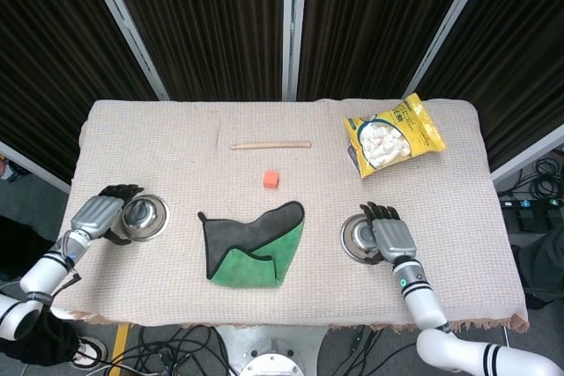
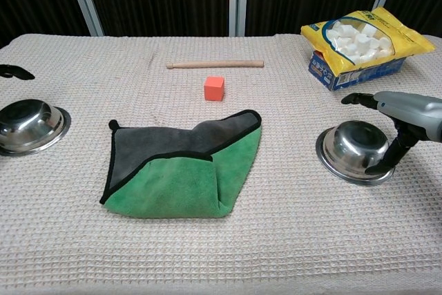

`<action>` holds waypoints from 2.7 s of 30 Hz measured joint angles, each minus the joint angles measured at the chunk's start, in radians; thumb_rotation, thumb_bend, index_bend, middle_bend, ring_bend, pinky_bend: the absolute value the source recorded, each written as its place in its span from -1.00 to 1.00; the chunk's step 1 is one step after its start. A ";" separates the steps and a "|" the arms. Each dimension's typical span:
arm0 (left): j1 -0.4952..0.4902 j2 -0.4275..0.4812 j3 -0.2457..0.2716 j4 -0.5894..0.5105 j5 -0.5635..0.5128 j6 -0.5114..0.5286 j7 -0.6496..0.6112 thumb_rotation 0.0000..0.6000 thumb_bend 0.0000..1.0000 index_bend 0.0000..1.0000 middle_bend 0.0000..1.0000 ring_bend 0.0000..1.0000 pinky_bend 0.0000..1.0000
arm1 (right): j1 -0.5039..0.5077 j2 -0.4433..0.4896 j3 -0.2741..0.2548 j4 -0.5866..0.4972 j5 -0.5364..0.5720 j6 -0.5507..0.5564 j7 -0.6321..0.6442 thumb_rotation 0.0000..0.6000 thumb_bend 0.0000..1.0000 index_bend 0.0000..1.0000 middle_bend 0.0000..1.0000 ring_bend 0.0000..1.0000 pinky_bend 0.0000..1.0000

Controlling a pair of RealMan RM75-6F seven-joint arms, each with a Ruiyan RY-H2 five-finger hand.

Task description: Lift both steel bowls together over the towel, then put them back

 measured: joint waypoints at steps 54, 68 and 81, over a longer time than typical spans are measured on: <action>0.153 -0.109 -0.178 -0.239 -0.071 0.606 -0.489 1.00 -0.91 -0.15 -0.14 -0.23 0.22 | -0.040 -0.067 0.036 0.074 -0.425 0.346 0.878 1.00 -0.68 -0.22 -0.24 -0.28 0.09; 0.144 -0.118 -0.174 -0.468 0.026 0.567 -0.586 1.00 -0.91 -0.14 -0.14 -0.23 0.21 | 0.062 -0.279 0.141 0.125 -0.581 0.215 1.640 1.00 -0.61 -0.22 -0.24 -0.28 0.09; 0.090 -0.165 -0.191 -0.498 0.045 0.564 -0.344 1.00 -0.91 -0.13 -0.14 -0.23 0.20 | 0.216 -0.384 0.226 0.185 -0.560 0.072 1.682 1.00 -0.60 -0.22 -0.24 -0.28 0.09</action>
